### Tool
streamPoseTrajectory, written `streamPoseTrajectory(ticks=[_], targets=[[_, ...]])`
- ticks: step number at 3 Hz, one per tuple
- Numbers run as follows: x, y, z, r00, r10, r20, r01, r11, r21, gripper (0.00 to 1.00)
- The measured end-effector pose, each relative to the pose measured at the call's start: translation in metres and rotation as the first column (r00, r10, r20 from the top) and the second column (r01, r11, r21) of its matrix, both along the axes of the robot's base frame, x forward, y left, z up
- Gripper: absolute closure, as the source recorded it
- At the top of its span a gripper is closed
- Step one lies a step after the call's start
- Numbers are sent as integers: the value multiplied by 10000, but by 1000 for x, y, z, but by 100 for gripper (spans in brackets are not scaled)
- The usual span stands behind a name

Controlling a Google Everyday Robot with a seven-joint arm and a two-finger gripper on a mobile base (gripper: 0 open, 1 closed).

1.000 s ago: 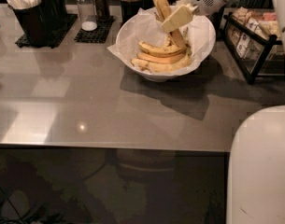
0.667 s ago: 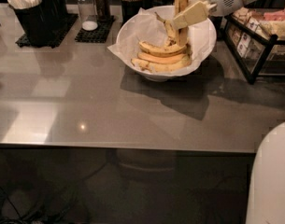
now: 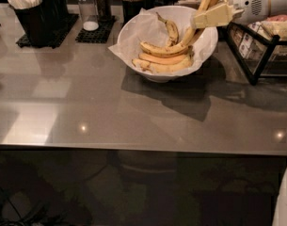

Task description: Pick banana from white bowl

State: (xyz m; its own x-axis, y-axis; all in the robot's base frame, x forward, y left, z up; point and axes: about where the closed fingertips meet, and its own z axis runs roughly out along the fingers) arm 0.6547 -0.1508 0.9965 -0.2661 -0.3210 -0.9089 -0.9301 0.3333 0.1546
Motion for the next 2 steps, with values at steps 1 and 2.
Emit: streamPoseTrajectory(ticks=[1,2], targets=[[0,0,0,10000,0,-2,0,10000,0,100],[7,0,-19,9987,-66,-499,70,9999,82,100]])
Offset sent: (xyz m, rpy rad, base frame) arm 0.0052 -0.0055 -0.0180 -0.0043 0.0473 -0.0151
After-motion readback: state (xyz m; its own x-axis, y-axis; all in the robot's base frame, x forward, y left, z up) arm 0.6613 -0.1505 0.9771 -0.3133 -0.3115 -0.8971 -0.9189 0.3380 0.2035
